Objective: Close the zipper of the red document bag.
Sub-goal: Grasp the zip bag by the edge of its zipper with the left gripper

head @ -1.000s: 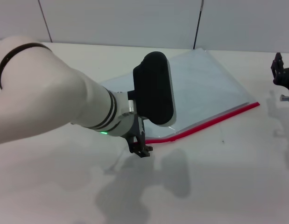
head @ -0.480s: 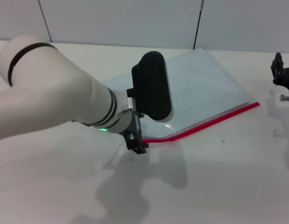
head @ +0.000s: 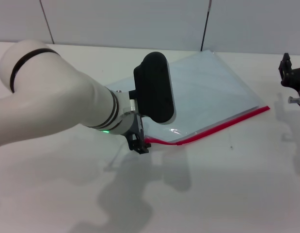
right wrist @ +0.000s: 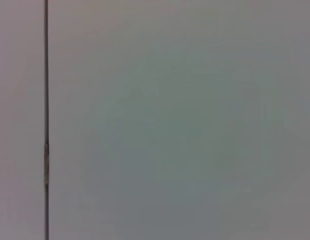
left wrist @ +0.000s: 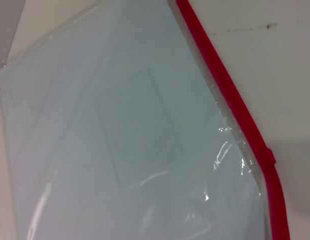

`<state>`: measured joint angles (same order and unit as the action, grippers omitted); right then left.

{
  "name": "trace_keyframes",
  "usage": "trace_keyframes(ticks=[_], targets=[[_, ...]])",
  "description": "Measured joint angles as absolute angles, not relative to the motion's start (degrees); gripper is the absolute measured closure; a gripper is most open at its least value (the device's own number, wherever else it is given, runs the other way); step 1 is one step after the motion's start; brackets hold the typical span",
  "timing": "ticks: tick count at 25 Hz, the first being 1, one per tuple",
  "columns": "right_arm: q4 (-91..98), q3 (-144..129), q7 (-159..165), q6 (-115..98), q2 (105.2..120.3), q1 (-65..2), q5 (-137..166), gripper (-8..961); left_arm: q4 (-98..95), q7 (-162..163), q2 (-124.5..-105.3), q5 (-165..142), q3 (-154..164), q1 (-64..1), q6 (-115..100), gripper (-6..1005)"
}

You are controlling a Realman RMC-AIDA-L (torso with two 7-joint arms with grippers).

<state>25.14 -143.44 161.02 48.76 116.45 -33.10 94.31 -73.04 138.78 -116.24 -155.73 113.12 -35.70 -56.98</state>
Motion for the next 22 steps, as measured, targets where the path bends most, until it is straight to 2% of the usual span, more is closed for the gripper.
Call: trace_keyframes(ticks=[2, 13, 22], targets=[[25.0, -143.4, 161.0, 48.4, 116.45, -33.3, 94.3, 422, -72.9, 138.8, -116.26, -155.8, 113.1, -35.7, -56.5, 157], [25.0, -143.4, 161.0, 47.7, 116.45, -33.4, 94.3, 423, -71.1, 138.9, -116.28, -156.3, 113.3, -35.8, -53.0, 508], [25.1, -143.4, 161.0, 47.7, 116.45, -33.5, 94.3, 424, -69.3, 138.9, -116.28, -156.3, 113.3, -35.8, -49.3, 560]])
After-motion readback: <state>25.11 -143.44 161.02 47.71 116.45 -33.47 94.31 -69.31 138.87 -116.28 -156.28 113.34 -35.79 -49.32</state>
